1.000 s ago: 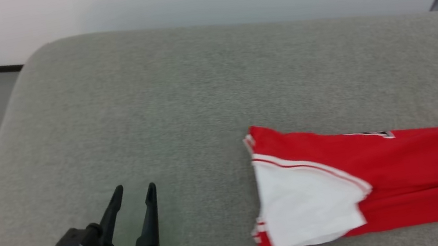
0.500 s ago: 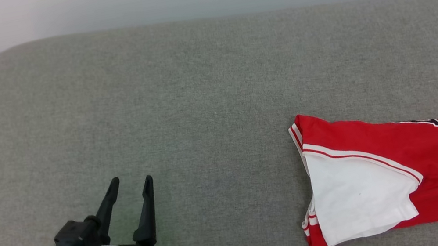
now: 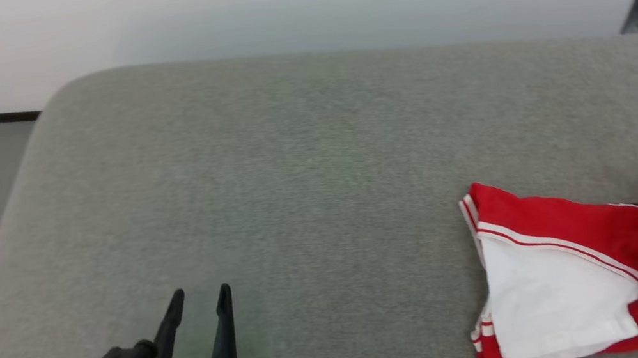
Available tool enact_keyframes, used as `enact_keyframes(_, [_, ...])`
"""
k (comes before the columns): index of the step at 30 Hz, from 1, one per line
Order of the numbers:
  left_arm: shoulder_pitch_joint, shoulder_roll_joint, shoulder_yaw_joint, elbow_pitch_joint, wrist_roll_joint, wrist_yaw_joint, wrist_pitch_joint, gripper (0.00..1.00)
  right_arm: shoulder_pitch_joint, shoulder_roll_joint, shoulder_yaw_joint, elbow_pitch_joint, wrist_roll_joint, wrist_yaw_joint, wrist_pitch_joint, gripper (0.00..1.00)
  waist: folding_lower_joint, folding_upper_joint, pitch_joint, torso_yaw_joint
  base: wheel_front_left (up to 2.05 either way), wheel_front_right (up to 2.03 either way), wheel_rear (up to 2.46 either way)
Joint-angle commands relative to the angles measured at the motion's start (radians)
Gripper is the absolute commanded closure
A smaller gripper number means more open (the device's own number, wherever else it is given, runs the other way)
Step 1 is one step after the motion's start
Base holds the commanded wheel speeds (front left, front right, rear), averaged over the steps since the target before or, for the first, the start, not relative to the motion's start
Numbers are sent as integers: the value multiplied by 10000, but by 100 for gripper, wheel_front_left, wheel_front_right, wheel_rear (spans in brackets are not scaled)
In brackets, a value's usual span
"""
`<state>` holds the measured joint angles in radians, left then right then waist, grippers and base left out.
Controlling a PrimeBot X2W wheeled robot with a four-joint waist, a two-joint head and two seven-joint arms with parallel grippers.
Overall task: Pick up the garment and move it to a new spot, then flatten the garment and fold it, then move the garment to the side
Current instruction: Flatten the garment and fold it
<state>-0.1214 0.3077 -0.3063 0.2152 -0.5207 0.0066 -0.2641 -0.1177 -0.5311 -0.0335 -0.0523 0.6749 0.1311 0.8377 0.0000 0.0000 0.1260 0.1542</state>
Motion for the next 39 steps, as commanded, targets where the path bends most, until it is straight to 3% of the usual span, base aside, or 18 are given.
enact_keyframes(1, [143,-66,54,32,-8,-81,4,0,-303,219,565,-273,150,-8,109,100,0,0,-292,442,0,0,0])
enact_keyframes(11, [124,-370,-46,159,126,-250,6,0,-1379,884,2590,-143,211,-8,149,100,0,0,-345,1118,0,0,0])
enact_keyframes(19, [189,-530,104,283,204,-353,4,0,-1689,1018,3442,462,357,-8,-322,100,0,0,-351,1337,0,0,0])
enact_keyframes(20, [221,-553,125,308,211,-357,6,0,-1750,1031,3512,518,354,-8,-413,92,0,0,-372,1307,0,0,0])
enact_keyframes(21, [239,-573,136,332,220,-370,4,0,-1786,1045,3574,581,362,-8,-504,56,0,0,-402,1267,0,0,0])
enact_keyframes(22, [235,-586,146,355,238,-395,4,0,-1811,1041,3627,627,357,-8,-628,36,0,0,-442,1224,0,0,0])
enact_keyframes(23, [227,-583,164,366,253,-412,4,0,-1824,1066,3622,705,370,-8,-745,0,0,0,-481,1160,0,0,0])
enact_keyframes(33, [321,-506,295,431,230,-502,6,0,-1643,742,3501,976,640,-8,-1429,0,0,0,-909,235,0,0,0])
enact_keyframes(39, [290,-397,285,478,162,-512,36,0,-1325,313,2824,1284,497,-8,-2082,0,0,0,-1083,-410,0,0,0])
